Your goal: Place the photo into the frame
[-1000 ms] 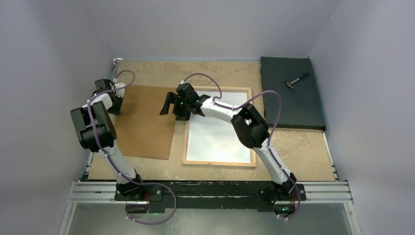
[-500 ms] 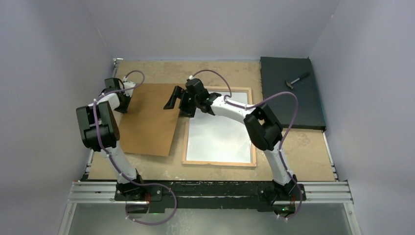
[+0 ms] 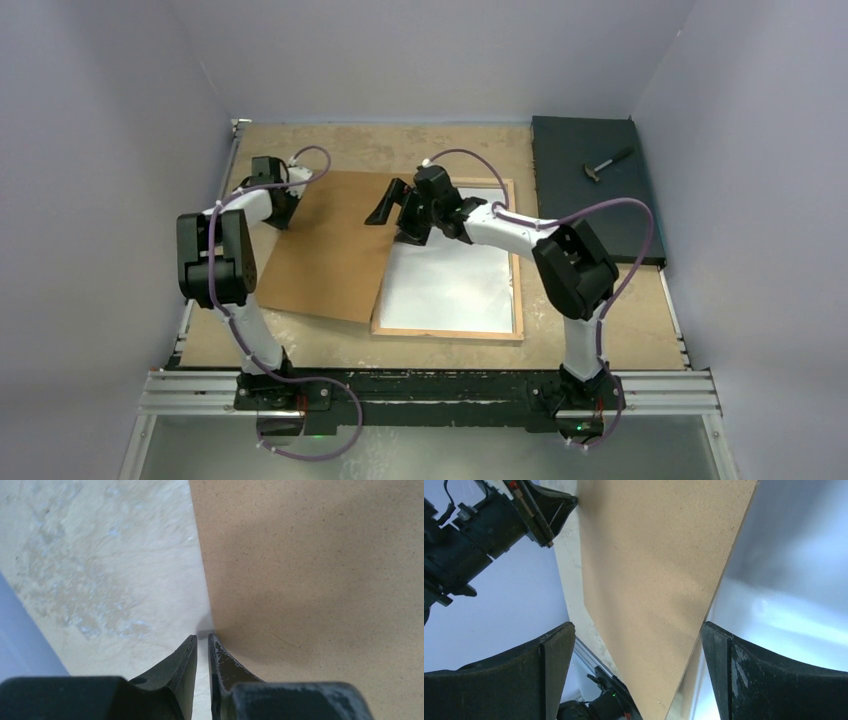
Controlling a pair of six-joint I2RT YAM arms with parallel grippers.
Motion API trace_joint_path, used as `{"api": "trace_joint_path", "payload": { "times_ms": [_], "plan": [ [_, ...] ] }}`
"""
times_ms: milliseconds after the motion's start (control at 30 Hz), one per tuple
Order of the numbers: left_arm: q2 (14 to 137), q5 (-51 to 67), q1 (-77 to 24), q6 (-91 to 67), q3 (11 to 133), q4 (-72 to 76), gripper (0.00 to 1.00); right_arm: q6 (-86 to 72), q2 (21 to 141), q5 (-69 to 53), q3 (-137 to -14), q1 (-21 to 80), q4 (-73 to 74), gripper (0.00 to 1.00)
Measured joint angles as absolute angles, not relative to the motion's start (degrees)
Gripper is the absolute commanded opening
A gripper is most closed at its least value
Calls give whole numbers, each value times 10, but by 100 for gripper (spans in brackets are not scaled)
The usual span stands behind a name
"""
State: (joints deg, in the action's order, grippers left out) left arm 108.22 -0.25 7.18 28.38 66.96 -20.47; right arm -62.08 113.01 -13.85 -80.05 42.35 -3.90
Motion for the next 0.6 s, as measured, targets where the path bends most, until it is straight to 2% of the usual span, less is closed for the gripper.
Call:
{"api": "trace_joint_path", "payload": {
  "times_ms": [200,600],
  "plan": [
    [1079,-1,32,267,670,-212,13,-622,1089,-129,-734,399,-55,97],
    [1062,18,22,257,658,-230,12,-613,1083,-131,-679,392,-88,95]
  ]
}}
